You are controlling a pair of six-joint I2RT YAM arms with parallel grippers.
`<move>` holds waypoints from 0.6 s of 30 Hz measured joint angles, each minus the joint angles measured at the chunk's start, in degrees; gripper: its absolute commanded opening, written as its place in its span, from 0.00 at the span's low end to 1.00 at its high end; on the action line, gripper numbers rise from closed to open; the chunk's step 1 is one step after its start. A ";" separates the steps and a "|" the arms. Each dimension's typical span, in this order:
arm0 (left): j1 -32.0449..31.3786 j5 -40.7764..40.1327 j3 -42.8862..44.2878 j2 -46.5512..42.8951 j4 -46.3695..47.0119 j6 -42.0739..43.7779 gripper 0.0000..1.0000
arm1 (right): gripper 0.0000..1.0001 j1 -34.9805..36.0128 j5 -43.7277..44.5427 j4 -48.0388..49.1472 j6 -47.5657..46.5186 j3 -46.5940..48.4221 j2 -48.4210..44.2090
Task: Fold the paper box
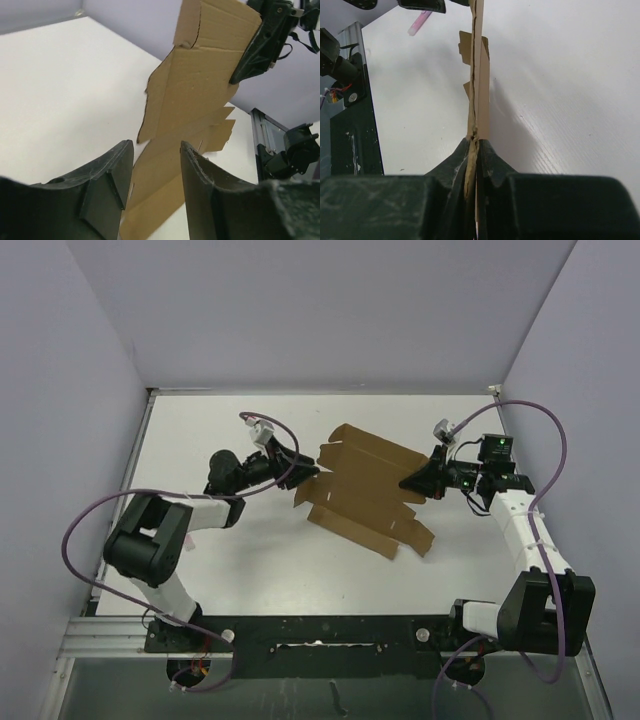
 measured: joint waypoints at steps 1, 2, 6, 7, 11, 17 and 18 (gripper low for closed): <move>0.50 -1.57 -2.36 -2.58 -2.21 0.22 0.42 | 0.00 -0.02 0.11 -0.26 -0.13 0.00 -0.04; 0.87 -2.78 -4.07 -4.96 -4.24 0.63 0.40 | 0.00 -0.02 0.28 -0.50 -0.26 0.00 -0.15; 1.46 -11.17 -8.57 -18.95 -18.01 2.51 0.21 | 0.00 -0.02 0.63 -0.98 -0.42 0.00 -0.96; 1.36 -13.03 -8.79 -21.70 -20.68 2.69 0.14 | 0.00 -0.02 0.66 -1.03 -0.42 0.00 -1.07; -0.39 -21.86 -9.35 -28.83 -29.00 3.54 0.05 | 0.00 0.00 0.83 -1.16 -0.39 0.00 -1.27; -4.24 -27.54 -9.31 -24.17 -34.62 4.61 0.00 | 0.00 0.09 1.05 -1.25 -0.39 0.00 -1.27; -4.70 -27.96 -9.31 -22.77 -34.88 4.68 0.00 | 0.00 0.28 1.05 -1.25 -0.39 0.00 -1.27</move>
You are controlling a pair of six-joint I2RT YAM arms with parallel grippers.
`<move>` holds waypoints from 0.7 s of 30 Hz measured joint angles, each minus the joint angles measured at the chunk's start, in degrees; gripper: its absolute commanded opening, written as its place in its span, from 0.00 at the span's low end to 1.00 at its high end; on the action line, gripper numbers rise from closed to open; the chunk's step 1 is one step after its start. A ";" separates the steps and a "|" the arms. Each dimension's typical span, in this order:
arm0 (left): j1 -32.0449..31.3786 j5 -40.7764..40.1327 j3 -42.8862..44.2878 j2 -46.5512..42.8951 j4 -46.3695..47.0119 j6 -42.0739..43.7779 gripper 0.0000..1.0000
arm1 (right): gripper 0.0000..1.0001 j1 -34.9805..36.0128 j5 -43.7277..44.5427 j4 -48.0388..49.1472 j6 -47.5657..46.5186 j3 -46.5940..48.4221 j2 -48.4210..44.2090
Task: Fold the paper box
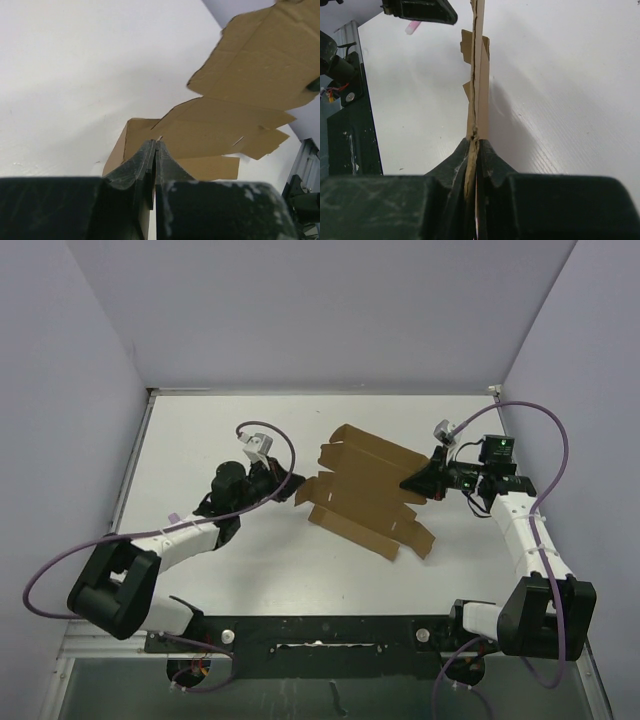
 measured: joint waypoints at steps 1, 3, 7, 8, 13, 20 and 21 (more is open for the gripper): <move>-0.35 -0.42 0.00 1.18 -0.09 0.04 0.00 | 0.00 0.04 0.02 0.00 0.00 0.00 0.00; -1.14 -1.42 0.24 3.80 0.00 0.37 0.00 | 0.00 0.09 0.02 -0.02 0.00 0.00 0.00; -1.99 -2.03 1.75 7.56 1.05 1.09 0.00 | 0.00 0.09 0.02 -0.02 0.00 0.00 0.00; -2.23 -2.08 2.21 8.35 1.62 1.18 0.00 | 0.00 0.09 0.02 -0.02 0.00 0.00 0.00; -3.34 -2.19 3.74 10.56 4.81 1.46 0.00 | 0.00 0.11 0.00 -0.02 0.00 0.00 0.09; -5.29 -1.20 3.74 11.72 8.33 2.19 0.00 | 0.00 0.20 0.02 0.00 0.00 0.00 0.98; -5.46 -1.07 3.72 11.72 8.66 2.29 0.00 | 0.00 0.22 0.02 0.00 0.02 0.00 1.01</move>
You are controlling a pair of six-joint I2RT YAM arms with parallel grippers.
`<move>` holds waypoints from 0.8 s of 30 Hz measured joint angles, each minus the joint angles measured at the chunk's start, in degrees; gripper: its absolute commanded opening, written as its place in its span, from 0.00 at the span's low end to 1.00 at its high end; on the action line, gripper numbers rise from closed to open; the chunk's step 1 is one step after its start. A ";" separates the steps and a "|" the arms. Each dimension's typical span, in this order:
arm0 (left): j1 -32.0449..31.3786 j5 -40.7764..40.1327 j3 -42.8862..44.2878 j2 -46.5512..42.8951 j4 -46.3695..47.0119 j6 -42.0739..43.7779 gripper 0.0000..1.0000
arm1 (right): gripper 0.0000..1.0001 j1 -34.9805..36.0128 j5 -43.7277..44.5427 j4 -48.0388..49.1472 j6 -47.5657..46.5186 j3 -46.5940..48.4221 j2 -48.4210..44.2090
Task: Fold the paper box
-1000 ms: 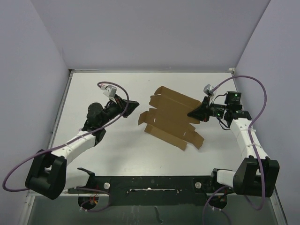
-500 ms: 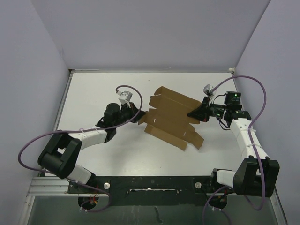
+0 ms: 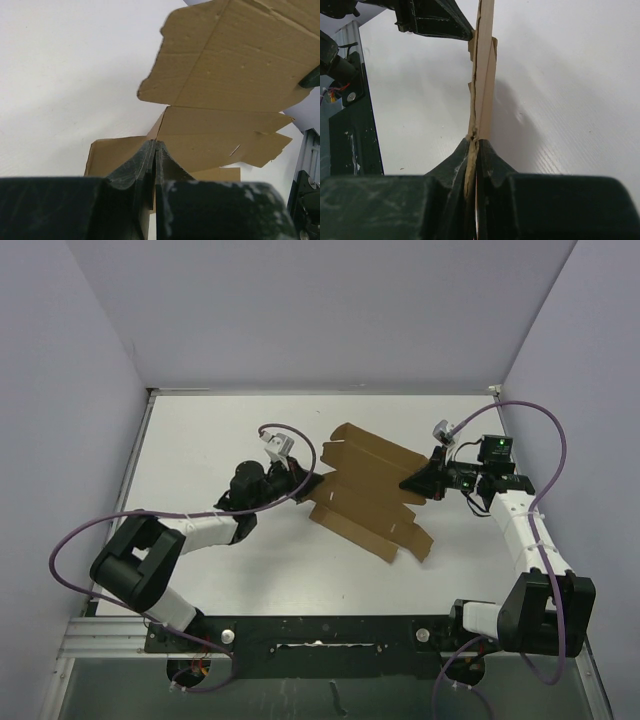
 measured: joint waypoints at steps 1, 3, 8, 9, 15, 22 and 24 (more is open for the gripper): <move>-0.13 0.04 -0.07 0.00 0.50 0.07 0.00 | 0.00 0.02 -0.02 0.02 0.00 0.00 0.00; -0.63 0.13 -0.33 -0.02 1.49 0.09 0.00 | 0.00 0.13 -0.02 0.02 0.02 0.00 0.00; -2.25 0.20 -0.68 0.81 3.17 0.09 0.00 | 0.00 0.44 -0.09 0.04 0.00 0.00 0.31; -2.51 0.24 -0.68 1.53 3.96 0.09 0.00 | 0.00 0.57 -0.09 0.04 0.00 0.00 0.48; -2.73 0.26 -0.61 6.10 5.90 -0.13 0.00 | 0.00 1.40 -0.07 -0.02 -0.57 0.00 1.51; -2.75 1.09 -0.11 7.78 6.19 -0.13 0.00 | 0.00 2.32 0.20 -0.50 -2.08 0.00 2.16; -2.78 1.31 0.44 8.33 6.29 -0.09 0.00 | 0.00 2.40 0.68 -0.50 -2.27 0.00 2.45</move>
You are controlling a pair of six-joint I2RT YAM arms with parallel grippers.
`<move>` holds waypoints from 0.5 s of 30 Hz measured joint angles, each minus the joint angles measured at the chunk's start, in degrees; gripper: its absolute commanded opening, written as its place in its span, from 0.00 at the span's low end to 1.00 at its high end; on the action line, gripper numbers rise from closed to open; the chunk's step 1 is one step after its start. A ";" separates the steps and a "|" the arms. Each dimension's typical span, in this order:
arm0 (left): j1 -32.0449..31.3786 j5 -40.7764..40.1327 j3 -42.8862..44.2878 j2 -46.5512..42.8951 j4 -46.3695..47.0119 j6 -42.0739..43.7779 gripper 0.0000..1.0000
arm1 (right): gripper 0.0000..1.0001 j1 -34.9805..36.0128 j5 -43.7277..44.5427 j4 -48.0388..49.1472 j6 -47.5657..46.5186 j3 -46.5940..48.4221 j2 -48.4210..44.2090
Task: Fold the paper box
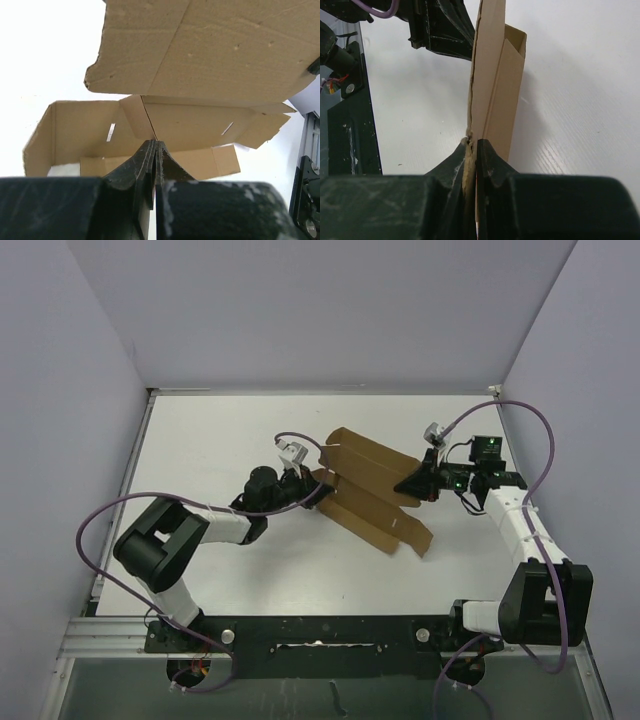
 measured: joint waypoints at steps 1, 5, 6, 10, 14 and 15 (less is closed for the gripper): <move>0.00 0.07 0.26 0.24 0.00 0.02 0.00 | 0.00 0.04 0.35 0.02 -0.09 0.00 0.20; 0.04 0.39 0.74 0.90 0.00 0.17 0.00 | 0.00 0.04 1.31 -0.39 -0.57 0.00 0.66; 0.09 0.48 0.76 0.96 0.00 0.20 0.00 | 0.00 0.04 1.51 -0.57 -0.83 0.00 0.83; 0.48 1.16 0.76 0.96 -0.07 0.15 0.00 | 0.00 0.04 2.43 -2.01 -2.21 0.04 1.38; 1.18 1.55 0.72 0.96 -0.59 0.17 0.00 | 0.00 0.13 3.30 -3.39 -3.65 0.07 1.38; 1.29 1.55 0.61 0.87 -0.92 0.15 0.00 | 0.00 0.15 3.50 -3.67 -3.93 0.07 1.38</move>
